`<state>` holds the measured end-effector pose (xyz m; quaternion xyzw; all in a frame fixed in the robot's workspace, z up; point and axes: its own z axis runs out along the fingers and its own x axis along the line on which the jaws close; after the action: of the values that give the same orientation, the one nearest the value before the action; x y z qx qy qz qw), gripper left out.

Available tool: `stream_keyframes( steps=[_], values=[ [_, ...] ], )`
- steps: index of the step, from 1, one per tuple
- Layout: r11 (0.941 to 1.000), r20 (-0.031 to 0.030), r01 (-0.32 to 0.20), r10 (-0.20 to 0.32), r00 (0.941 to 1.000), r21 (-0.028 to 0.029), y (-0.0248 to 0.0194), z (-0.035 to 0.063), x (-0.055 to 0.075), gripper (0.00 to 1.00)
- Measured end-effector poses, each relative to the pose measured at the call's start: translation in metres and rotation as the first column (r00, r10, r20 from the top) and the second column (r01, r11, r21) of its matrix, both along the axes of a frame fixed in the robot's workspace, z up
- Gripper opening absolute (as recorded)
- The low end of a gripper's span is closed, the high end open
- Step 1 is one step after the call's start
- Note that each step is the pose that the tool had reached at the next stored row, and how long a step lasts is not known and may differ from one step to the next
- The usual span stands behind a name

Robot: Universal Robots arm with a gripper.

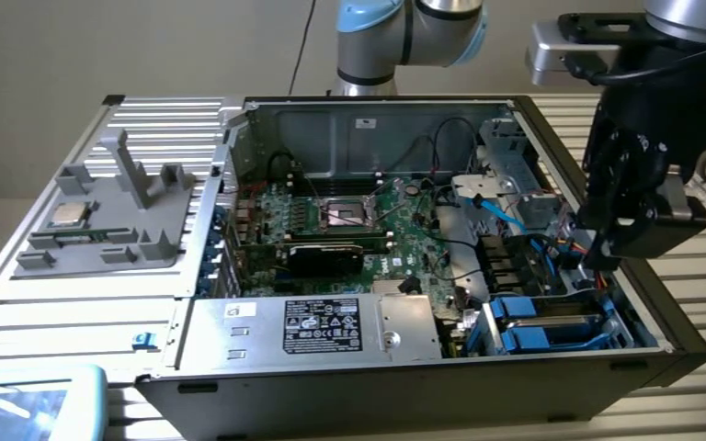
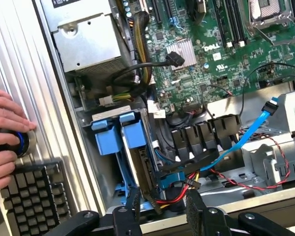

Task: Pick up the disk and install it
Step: 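Insert the first disk wire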

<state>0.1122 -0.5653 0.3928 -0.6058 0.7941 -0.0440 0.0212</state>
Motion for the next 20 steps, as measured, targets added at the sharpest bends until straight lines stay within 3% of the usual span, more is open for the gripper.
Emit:
stream_keyframes(
  steps=[5,12,16,20],
  values=[
    [0.9977,-0.0008,-0.068,0.068,0.9977,0.0003,0.0000,-0.0001,0.002,0.50],
    [0.9928,-0.0076,-0.120,0.120,0.9928,0.0022,0.0000,-0.0001,0.011,0.50],
    [0.9818,-0.0089,-0.190,0.190,0.9818,0.0048,0.0000,-0.0002,0.011,0.50],
    [0.9651,-0.0088,-0.262,0.262,0.9651,0.0090,0.0000,-0.0002,0.011,0.50]
  ],
)
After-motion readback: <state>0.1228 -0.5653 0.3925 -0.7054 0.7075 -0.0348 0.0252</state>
